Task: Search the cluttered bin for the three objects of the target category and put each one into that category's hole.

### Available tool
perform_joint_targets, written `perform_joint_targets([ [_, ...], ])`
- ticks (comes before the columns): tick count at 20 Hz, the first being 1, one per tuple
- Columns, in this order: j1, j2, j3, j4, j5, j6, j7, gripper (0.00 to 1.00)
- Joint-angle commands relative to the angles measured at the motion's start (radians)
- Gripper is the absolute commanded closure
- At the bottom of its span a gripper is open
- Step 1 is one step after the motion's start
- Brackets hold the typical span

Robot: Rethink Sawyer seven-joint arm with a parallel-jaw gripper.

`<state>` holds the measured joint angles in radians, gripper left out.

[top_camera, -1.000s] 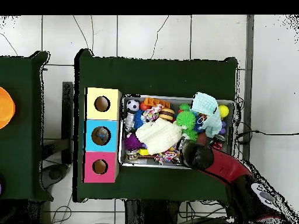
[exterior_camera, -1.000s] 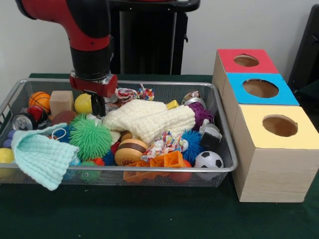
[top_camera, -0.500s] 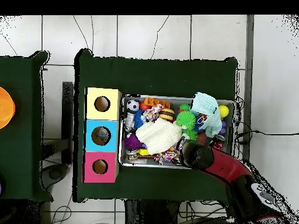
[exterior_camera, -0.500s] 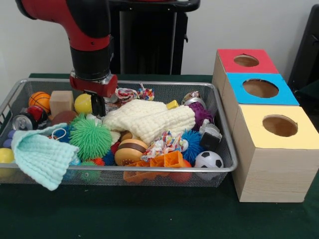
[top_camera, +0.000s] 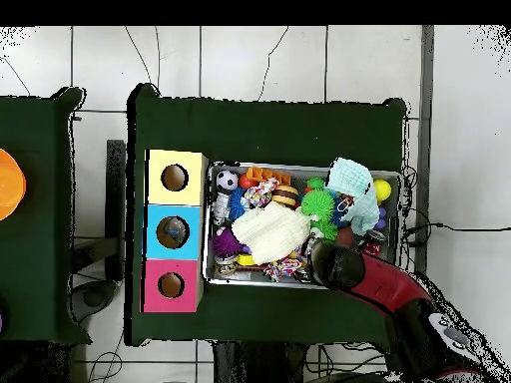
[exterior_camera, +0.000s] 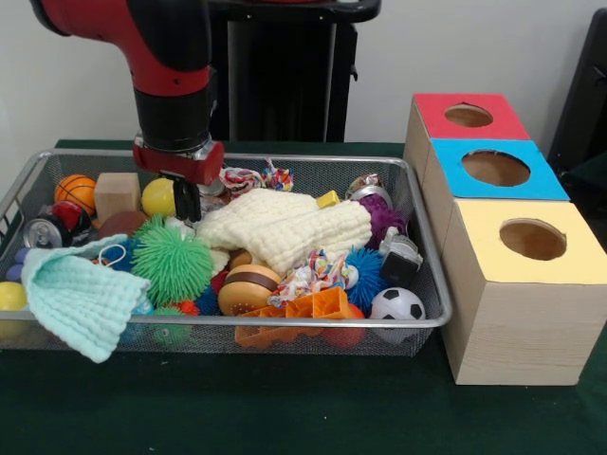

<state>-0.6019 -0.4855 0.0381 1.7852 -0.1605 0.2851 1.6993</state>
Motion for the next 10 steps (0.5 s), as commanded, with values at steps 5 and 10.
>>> perform_joint_targets([
  [5, 0.043, 0.090, 0.037, -0.058, 0.035, 0.026, 0.138, 1.00],
  [10, 0.033, 0.098, 0.044, -0.058, 0.040, 0.017, 0.134, 0.00],
])
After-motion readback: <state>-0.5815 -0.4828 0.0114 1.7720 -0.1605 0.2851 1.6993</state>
